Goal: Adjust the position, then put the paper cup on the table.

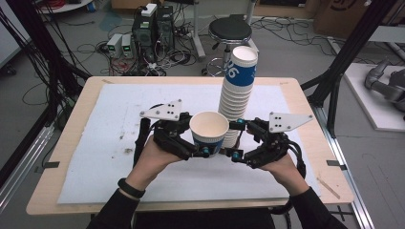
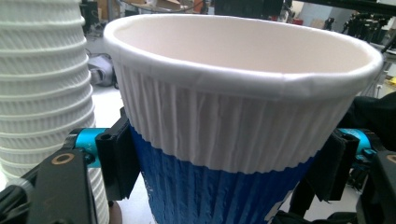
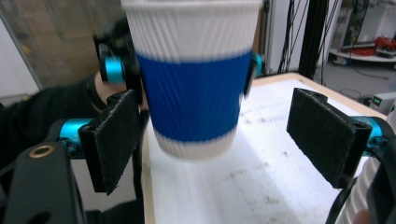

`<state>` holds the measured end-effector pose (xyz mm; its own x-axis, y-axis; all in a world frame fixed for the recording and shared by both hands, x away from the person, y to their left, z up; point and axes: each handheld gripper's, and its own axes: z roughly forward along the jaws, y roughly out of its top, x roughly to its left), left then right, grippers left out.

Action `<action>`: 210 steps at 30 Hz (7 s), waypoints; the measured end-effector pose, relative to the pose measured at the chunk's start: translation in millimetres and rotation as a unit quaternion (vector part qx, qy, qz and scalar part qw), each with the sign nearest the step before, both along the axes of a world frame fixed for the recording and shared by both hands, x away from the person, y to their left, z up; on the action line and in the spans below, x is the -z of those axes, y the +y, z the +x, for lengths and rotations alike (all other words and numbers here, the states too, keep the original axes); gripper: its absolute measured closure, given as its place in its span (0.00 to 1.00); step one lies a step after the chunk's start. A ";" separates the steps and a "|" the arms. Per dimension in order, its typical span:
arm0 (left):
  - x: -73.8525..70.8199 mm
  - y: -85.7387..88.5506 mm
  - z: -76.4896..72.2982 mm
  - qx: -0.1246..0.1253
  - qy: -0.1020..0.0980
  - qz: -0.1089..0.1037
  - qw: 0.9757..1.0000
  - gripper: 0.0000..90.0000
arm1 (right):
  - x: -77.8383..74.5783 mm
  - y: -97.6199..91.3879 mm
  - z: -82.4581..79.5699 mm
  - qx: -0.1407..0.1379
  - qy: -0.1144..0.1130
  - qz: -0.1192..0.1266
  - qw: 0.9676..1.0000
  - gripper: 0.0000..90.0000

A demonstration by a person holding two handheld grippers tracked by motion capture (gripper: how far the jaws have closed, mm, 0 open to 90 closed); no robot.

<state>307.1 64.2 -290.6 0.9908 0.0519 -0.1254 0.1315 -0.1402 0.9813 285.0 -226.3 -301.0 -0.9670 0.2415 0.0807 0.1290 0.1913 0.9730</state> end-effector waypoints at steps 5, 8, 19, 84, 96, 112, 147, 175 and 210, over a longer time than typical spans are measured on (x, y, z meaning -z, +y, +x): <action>-2.0 0.1 -1.4 0.000 -0.003 -0.004 1.000 0.27 | 8.4 9.6 1.3 -0.004 0.015 -0.020 1.000 0.20; -2.0 -1.4 -2.0 0.000 -0.004 -0.005 1.000 0.27 | 14.1 16.8 1.8 -0.006 0.027 -0.020 0.999 0.20; -0.1 -6.6 -2.9 0.004 -0.005 -0.001 1.000 0.28 | 21.7 29.8 -0.1 -0.013 0.044 -0.022 0.999 0.20; 0.4 -9.6 -4.7 0.002 0.002 -0.016 1.000 0.18 | 22.1 34.7 -1.6 -0.023 0.037 -0.021 0.999 0.31; 0.4 -7.9 -4.5 0.004 0.002 -0.017 1.000 0.22 | 22.8 36.0 -1.6 -0.024 0.037 -0.024 0.999 0.31; -1.3 0.1 -3.1 -0.003 -0.005 -0.011 1.000 0.23 | 17.4 14.9 1.5 -0.023 0.015 -0.017 0.999 0.22; 0.3 23.8 -0.1 -0.042 -0.011 -0.006 0.999 0.23 | 6.4 -60.1 10.8 0.061 -0.021 0.014 0.998 0.22; 1.7 61.4 15.1 -0.150 -0.041 0.006 0.988 0.23 | 5.0 -76.5 19.6 0.093 -0.033 0.028 0.995 0.22; 15.4 88.2 50.3 -0.326 -0.067 0.011 0.943 0.23 | 4.4 -78.8 23.9 0.095 -0.031 0.022 0.995 0.22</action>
<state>357.4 152.4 -306.0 0.7539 0.6570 0.0063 0.0720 -0.0922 0.9931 308.8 -305.2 -305.4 -0.9080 0.4173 0.0376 0.0985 0.1254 0.9872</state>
